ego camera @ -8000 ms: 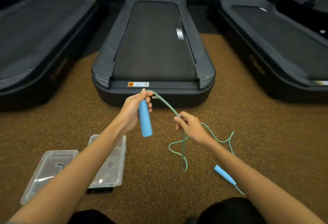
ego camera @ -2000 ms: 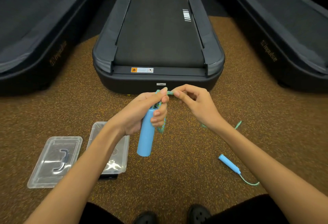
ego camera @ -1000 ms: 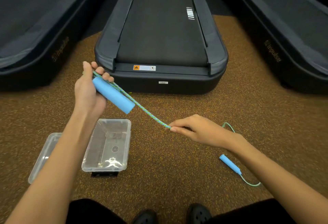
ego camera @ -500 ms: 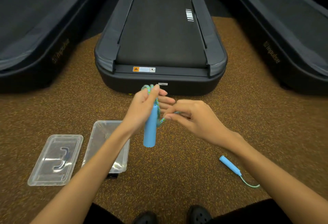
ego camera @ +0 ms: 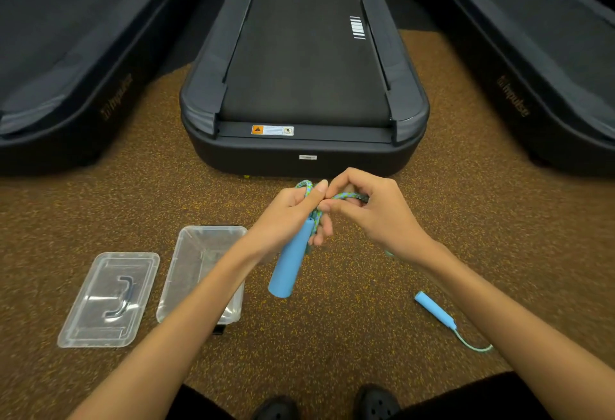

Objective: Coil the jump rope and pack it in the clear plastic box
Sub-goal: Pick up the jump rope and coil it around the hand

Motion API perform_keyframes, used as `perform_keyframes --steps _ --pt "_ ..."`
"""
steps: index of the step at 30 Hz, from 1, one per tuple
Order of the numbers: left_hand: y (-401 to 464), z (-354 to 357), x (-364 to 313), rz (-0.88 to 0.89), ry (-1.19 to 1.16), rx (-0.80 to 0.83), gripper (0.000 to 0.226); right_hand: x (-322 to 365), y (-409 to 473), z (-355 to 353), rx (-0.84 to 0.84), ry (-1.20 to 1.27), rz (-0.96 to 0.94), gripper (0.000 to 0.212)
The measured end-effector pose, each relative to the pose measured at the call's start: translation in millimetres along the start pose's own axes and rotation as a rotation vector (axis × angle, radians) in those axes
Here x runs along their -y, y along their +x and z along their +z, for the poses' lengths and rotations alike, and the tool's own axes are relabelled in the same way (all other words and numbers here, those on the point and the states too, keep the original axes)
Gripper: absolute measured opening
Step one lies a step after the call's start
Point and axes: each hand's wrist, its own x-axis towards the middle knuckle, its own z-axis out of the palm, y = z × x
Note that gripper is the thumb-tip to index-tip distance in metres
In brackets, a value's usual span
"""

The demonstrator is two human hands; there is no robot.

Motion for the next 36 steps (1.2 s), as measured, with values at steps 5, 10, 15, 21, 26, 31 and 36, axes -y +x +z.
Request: perform_keyframes --steps 5,10,15,21,26,31,36 --pt "-3.8 -3.4 -0.2 -0.059 -0.079 0.043 0.044 -3.1 5.8 0.0 -0.002 0.097 0.024 0.017" --pt "-8.0 -9.1 -6.7 -0.089 -0.107 0.080 0.048 -6.4 12.1 -1.7 0.009 0.030 -0.016 0.004" --pt "-13.0 -20.3 -11.1 -0.119 -0.158 0.147 0.040 -5.9 18.0 -5.4 0.024 0.029 -0.035 0.002" --pt "-19.8 -38.8 -16.5 -0.080 -0.254 0.174 0.033 -11.7 24.1 -10.4 -0.005 0.005 -0.046 0.003" --pt "-24.8 -48.9 -21.7 -0.045 -0.419 0.151 0.033 -23.8 25.4 -8.4 -0.023 -0.014 -0.042 0.010" --pt "-24.8 -63.8 -25.1 0.082 -0.677 0.112 0.040 -41.8 19.5 1.1 -0.038 -0.074 0.018 0.014" --pt "-20.1 -100.4 -24.2 0.295 -1.146 0.315 0.035 -55.9 7.4 11.9 0.111 -0.263 0.089 0.021"
